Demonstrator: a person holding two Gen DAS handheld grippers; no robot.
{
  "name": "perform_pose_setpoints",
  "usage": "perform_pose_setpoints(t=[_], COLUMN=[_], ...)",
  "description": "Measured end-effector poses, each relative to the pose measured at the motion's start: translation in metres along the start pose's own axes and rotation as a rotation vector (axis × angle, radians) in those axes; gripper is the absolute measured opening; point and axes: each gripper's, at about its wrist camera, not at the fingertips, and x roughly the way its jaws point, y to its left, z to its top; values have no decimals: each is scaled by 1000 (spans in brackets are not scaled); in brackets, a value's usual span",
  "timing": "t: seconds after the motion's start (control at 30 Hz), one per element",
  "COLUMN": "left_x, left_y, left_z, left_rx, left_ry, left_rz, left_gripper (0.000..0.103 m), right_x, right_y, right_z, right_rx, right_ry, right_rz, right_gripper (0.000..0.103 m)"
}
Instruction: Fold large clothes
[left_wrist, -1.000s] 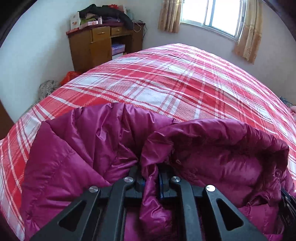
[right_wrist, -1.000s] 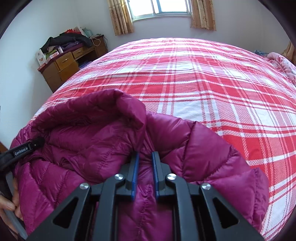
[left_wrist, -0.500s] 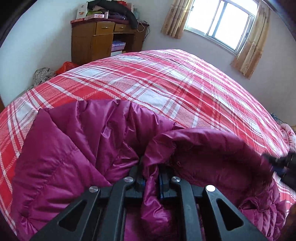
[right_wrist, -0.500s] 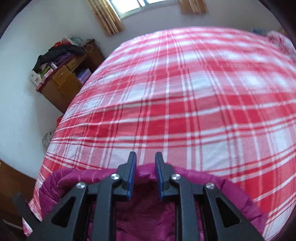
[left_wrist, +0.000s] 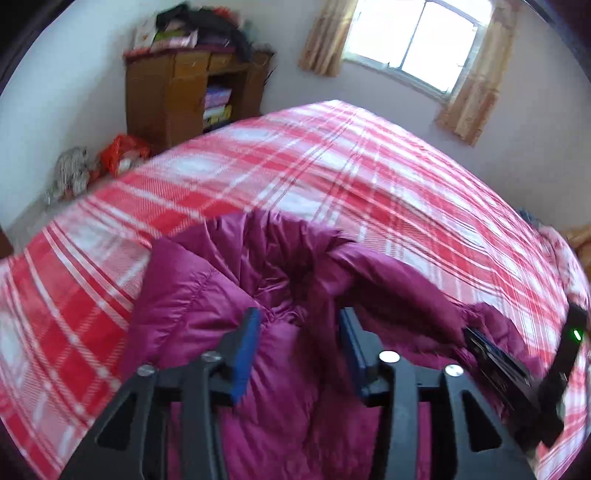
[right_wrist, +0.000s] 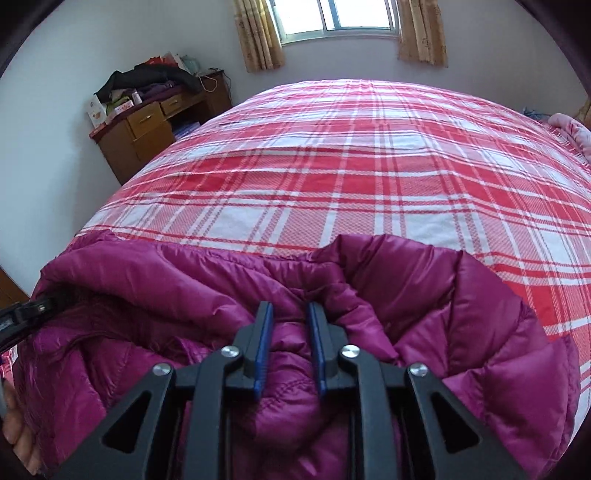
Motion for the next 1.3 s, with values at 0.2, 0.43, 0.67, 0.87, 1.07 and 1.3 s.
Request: perform_pose_setpoints(t=[0.2, 0.43, 0.67, 0.87, 1.07, 1.3], left_x=[-23, 57, 97, 105, 109, 65], left_y=[-54, -68, -25, -37, -38, -31], left_z=[25, 57, 14, 12, 16, 9], left_rx=[159, 118, 124, 180, 188, 178], left_ry=[-84, 5, 44, 44, 39, 40], left_rz=[-57, 65, 113, 197, 224, 114], left_gripper=[55, 55, 60, 63, 66, 66], right_x=[0, -3, -4, -7, 6, -17], right_y=[-3, -2, -6, -13, 20, 15], right_z=[1, -1, 0, -1, 4, 2], right_rx=[4, 16, 30, 72, -100, -82], right_ry=[-3, -9, -16, -25, 21, 62], right_rz=[7, 19, 52, 79, -92, -97], right_gripper=[22, 22, 22, 23, 25, 28])
